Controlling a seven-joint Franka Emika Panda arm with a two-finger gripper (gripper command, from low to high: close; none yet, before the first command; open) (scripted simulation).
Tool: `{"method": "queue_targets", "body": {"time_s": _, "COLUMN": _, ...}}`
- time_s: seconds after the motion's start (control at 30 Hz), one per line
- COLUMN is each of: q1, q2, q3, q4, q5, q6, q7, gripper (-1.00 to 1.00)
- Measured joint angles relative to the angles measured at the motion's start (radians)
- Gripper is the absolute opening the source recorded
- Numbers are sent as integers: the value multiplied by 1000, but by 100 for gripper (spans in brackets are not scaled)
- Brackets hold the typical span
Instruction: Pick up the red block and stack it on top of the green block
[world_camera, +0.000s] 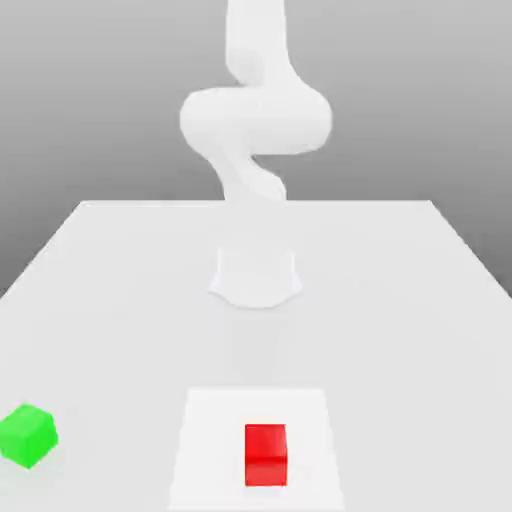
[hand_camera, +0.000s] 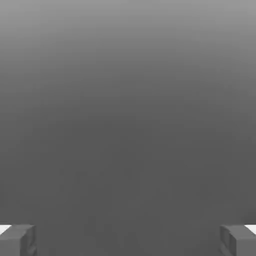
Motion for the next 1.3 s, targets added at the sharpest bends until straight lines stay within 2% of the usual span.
{"method": "queue_targets", "body": {"time_s": 0.73, "q1": 11, "q2": 804, "q3": 10, "q4": -244, "q5": -5, "q6": 363, "q7": 6, "gripper": 0}}
{"method": "queue_targets", "body": {"time_s": 0.93, "q1": 15, "q2": 1022, "q3": 7, "q4": -230, "q5": -9, "q6": 530, "q7": 9, "gripper": 0}}
{"method": "queue_targets", "body": {"time_s": 0.97, "q1": 15, "q2": 1041, "q3": 6, "q4": -228, "q5": -10, "q6": 547, "q7": 10, "gripper": -100}}
{"method": "queue_targets", "body": {"time_s": 1.17, "q1": 15, "q2": 1051, "q3": 6, "q4": -226, "q5": -12, "q6": 556, "q7": 12, "gripper": -100}}
{"method": "queue_targets", "body": {"time_s": 1.3, "q1": 11, "q2": 950, "q3": 11, "q4": -242, "q5": -9, "q6": 470, "q7": 9, "gripper": -100}}
